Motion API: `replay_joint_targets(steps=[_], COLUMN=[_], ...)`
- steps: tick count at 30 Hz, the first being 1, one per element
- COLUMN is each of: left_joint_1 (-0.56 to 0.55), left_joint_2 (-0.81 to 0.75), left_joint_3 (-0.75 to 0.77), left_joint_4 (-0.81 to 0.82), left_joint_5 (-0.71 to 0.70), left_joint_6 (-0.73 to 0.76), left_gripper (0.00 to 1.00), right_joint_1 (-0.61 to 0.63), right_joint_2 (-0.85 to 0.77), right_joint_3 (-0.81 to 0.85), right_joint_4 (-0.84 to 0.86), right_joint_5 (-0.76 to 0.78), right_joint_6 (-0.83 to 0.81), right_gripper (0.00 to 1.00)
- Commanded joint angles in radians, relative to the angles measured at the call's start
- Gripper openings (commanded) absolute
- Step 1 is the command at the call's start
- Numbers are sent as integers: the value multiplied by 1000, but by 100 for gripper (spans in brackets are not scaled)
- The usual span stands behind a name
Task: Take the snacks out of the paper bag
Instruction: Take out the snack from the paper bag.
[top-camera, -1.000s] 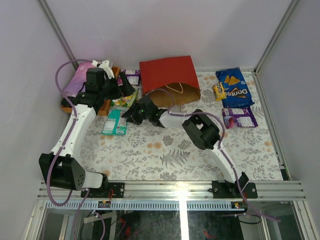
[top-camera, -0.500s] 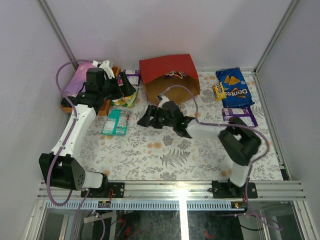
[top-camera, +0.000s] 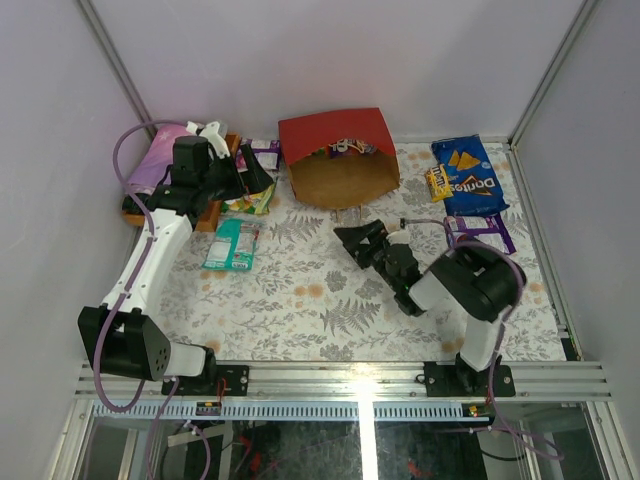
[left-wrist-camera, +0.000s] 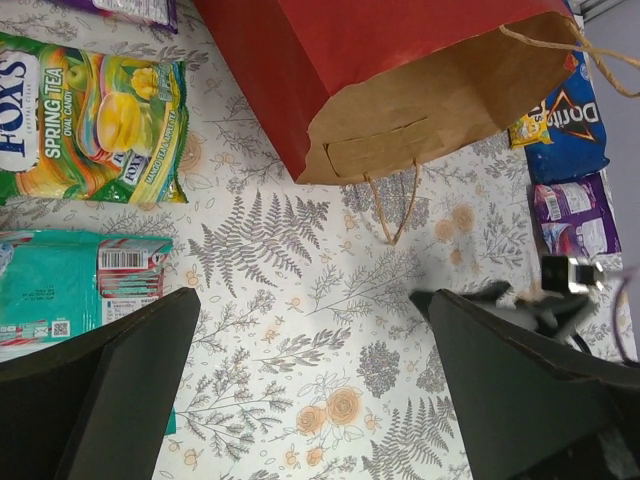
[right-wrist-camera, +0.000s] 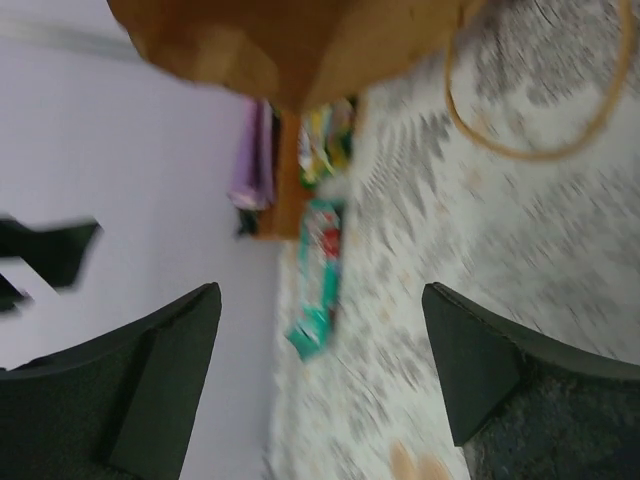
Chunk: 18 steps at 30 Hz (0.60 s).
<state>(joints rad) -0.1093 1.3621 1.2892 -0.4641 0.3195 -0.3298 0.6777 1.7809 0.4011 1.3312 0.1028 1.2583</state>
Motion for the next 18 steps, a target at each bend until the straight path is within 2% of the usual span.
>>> replay_joint_targets(steps=[1,3,5,9,14,18], left_joint_1=[8,9,9,9,10,9], left_joint_2=[-9,-13,-17,-28,-28,-42], left_joint_3=[-14,-18,-20,-20,-19,-25], left_joint_4=[52,54,54,54,58,59], left_joint_5=[31,34,31,27,54,54], left_joint_6=[-12,-13,-11,-8,-15,-15], left_gripper=[100,100,100,100,100,100], right_joint_1=[-41,-41,-41,-53,-85,-114], right_joint_2=[209,287,337,374,464,551], right_joint_3=[226,349,450,569,769,943], right_joint_4=[375,374,342,117,-154,-320], right_joint_5=[48,52,92,230,292,349], right_joint_6=[374,379,384,457,582,616], right_gripper=[85,77,74,78,77,76])
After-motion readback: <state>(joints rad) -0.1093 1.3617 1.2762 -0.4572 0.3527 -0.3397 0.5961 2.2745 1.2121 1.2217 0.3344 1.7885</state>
